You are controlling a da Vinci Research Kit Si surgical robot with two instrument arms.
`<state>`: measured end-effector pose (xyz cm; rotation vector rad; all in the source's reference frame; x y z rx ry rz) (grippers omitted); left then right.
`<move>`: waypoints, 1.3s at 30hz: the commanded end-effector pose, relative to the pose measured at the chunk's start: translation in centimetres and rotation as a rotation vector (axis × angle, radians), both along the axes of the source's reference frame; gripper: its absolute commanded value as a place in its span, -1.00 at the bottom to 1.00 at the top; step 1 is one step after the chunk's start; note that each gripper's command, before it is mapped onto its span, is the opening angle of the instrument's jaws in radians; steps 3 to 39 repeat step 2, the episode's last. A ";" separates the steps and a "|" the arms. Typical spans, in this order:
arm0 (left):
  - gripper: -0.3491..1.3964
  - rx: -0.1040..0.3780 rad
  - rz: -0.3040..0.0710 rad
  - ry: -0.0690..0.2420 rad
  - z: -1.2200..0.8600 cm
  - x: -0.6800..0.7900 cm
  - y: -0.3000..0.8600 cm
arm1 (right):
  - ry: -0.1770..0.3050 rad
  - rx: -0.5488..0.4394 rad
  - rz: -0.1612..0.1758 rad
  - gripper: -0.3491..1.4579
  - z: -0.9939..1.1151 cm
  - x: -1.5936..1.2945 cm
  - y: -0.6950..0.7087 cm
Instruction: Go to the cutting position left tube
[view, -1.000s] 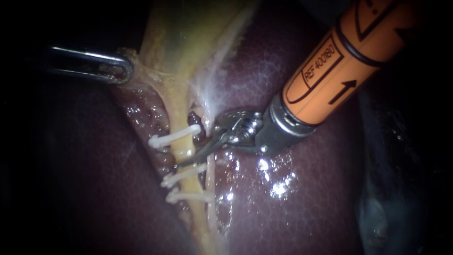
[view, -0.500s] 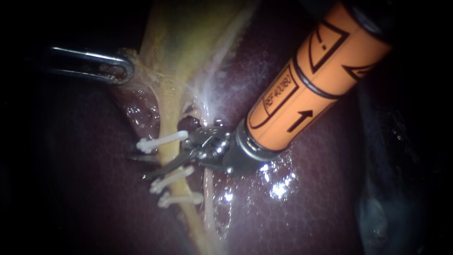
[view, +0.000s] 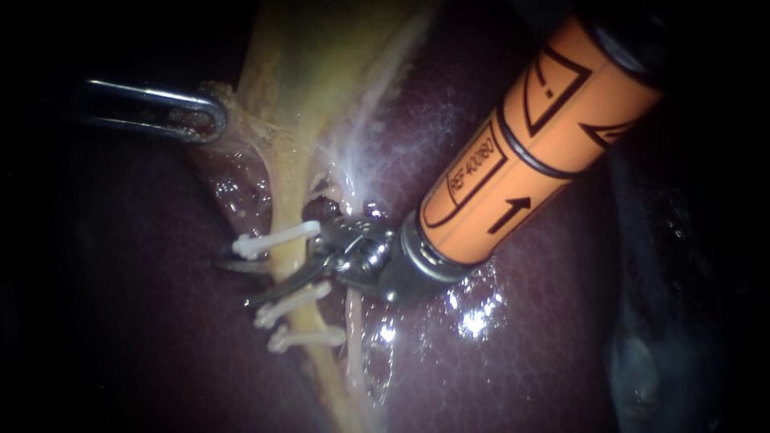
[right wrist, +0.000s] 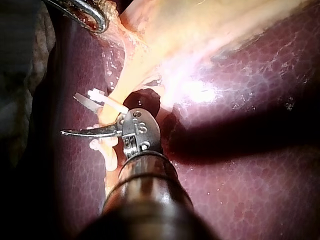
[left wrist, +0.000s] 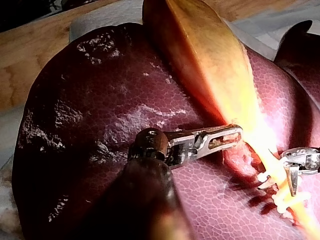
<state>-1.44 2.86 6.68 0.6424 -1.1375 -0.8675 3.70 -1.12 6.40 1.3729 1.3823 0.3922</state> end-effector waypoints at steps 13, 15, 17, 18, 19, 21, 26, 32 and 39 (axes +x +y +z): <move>-1.00 0.000 0.000 0.000 0.00 0.00 0.00 | 0.003 -0.005 0.002 0.81 0.00 0.00 0.00; -1.00 0.000 0.000 0.000 0.00 0.00 0.00 | 0.003 -0.005 0.002 0.81 0.00 0.00 0.00; -1.00 0.000 0.000 0.000 0.00 0.00 0.00 | 0.003 -0.005 0.002 0.81 0.00 0.00 0.00; -1.00 0.000 0.000 0.000 0.00 0.00 0.00 | 0.003 -0.005 0.002 0.81 0.00 0.00 0.00; -1.00 0.000 0.000 0.000 0.00 0.00 0.00 | 0.003 -0.005 0.002 0.81 0.00 0.00 0.00; -1.00 0.000 0.000 0.000 0.00 0.00 0.00 | 0.003 -0.005 0.002 0.81 0.00 0.00 0.00; -1.00 0.000 0.000 0.000 0.00 0.00 0.00 | 0.003 -0.005 0.002 0.81 0.00 0.00 0.00; -1.00 0.000 0.000 0.000 0.00 0.00 0.00 | 0.003 -0.005 0.002 0.81 0.00 0.00 0.00; -1.00 0.000 0.000 0.000 0.00 0.00 0.00 | 0.003 -0.005 0.002 0.81 0.00 0.00 0.00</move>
